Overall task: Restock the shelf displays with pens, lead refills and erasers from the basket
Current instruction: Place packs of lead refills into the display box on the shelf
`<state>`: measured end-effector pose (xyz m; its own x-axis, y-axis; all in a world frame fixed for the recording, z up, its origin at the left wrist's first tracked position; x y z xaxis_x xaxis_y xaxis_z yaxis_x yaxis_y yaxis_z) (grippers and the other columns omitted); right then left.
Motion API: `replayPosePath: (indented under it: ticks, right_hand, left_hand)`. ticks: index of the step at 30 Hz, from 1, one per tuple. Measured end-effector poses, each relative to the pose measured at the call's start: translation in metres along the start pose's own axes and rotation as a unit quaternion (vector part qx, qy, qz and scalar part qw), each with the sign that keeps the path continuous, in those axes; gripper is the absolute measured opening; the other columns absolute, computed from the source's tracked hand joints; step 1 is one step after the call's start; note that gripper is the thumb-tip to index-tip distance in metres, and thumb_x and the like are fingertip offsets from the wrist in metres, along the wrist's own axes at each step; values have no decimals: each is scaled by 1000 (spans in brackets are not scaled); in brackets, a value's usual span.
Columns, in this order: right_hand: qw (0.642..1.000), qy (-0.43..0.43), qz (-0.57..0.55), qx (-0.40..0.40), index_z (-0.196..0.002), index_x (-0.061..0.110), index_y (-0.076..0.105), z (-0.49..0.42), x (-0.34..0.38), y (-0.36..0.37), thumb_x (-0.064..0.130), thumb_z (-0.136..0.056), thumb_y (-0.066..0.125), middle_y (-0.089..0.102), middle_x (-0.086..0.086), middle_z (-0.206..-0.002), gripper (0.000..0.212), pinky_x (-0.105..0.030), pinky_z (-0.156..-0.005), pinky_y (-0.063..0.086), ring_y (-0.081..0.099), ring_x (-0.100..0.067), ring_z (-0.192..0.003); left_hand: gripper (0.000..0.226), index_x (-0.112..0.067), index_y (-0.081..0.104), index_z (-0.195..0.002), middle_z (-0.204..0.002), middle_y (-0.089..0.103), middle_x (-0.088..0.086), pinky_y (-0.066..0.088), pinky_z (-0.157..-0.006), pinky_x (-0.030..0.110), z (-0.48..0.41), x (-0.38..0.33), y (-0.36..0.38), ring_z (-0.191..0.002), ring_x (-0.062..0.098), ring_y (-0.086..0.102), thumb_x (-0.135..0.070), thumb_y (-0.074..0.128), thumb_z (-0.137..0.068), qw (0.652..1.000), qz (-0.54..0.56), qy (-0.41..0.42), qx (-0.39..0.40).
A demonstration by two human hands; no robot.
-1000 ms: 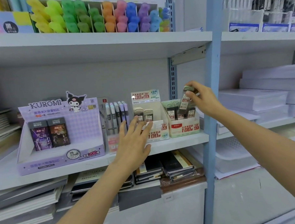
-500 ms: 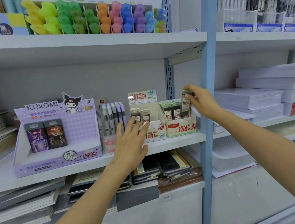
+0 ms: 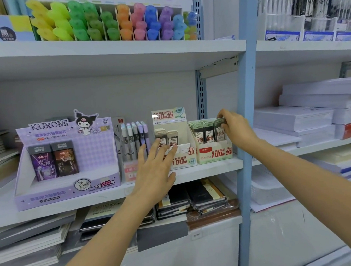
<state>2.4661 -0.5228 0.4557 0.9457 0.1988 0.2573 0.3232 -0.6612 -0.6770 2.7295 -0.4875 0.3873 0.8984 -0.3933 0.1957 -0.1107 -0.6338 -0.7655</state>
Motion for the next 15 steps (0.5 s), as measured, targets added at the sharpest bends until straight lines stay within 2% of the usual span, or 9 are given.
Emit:
replayPosePath:
  ticks: [3, 6, 8, 10, 11, 12, 13, 15]
  right_hand:
    - [999, 14, 36, 12, -122, -1, 58, 2, 0, 2, 4, -99, 45, 56, -16, -122, 27, -37, -91, 47, 56, -31, -108]
    - [997, -5, 65, 32, -136, -4, 47, 10, 1, 5, 0, -99, 43, 44, -19, -142, 38, -40, -105, 42, 46, -34, -126]
    - [999, -19, 37, 8, -141, 0, 42, 21, 7, 4, 0, -97, 45, 39, -19, -147, 44, -42, -109, 38, 39, -33, -133]
    - [997, -67, -12, -46, -135, 3, 50, 37, 19, 3, 4, -96, 50, 49, -15, -136, 39, -37, -101, 42, 46, -28, -124]
    - [992, -99, -34, -63, -126, 5, 57, 48, 27, 3, 6, -95, 52, 55, -12, -125, 32, -34, -91, 46, 53, -23, -112]
    - [988, -129, -55, -61, -117, 8, 61, 60, 36, 6, 9, -95, 53, 60, -7, -113, 24, -30, -81, 47, 56, -18, -98]
    - [985, -147, -82, -37, -109, 11, 64, 75, 45, 11, 12, -95, 54, 63, -1, -102, 17, -28, -74, 47, 57, -13, -86]
    - [977, -154, -135, 58, -97, 18, 66, 107, 63, 30, 22, -96, 54, 65, 7, -85, 12, -26, -66, 48, 58, -8, -73]
  left_hand:
    - [72, -28, 12, -155, -160, 20, -4, -7, -119, 52, 0, 0, -1, -150, 22, -3, -43, 49, -94, 1000, 8, 3, 1]
    - [71, -28, 12, -155, -162, 16, -4, -9, -119, 52, 0, 0, -4, -150, 21, -7, -43, 48, -95, 1000, 17, 5, 10]
    - [67, -25, 21, -153, -162, 18, -1, -9, -120, 51, 5, -1, -7, -150, 22, -6, -38, 50, -95, 999, 35, 13, -18]
    - [56, -18, 45, -143, -152, 38, 6, 7, -120, 51, 18, -3, -10, -147, 29, 18, -25, 60, -90, 994, 68, 29, -86]
    - [48, -15, 56, -133, -139, 51, 9, 23, -115, 50, 27, -3, -9, -137, 31, 37, -18, 65, -86, 987, 87, 39, -127]
    - [39, -12, 62, -122, -124, 59, 9, 37, -104, 45, 38, -2, -7, -121, 30, 50, -13, 66, -83, 979, 109, 50, -162]
    - [30, -11, 65, -113, -110, 62, 7, 43, -89, 38, 52, -1, -1, -105, 26, 55, -11, 66, -83, 973, 136, 61, -175]
    - [15, -12, 65, -99, -92, 60, 1, 41, -69, 28, 86, -1, 16, -83, 17, 53, -12, 64, -85, 968, 190, 73, -147]
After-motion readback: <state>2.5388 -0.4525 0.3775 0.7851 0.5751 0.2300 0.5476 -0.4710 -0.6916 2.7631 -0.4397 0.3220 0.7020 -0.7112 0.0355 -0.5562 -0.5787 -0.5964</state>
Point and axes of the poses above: each hand's wrist, its own z-axis away from the middle knuckle, its own y-axis out of the palm, x = y × z, the point moved 1 cm from there along -z, towards the middle knuckle
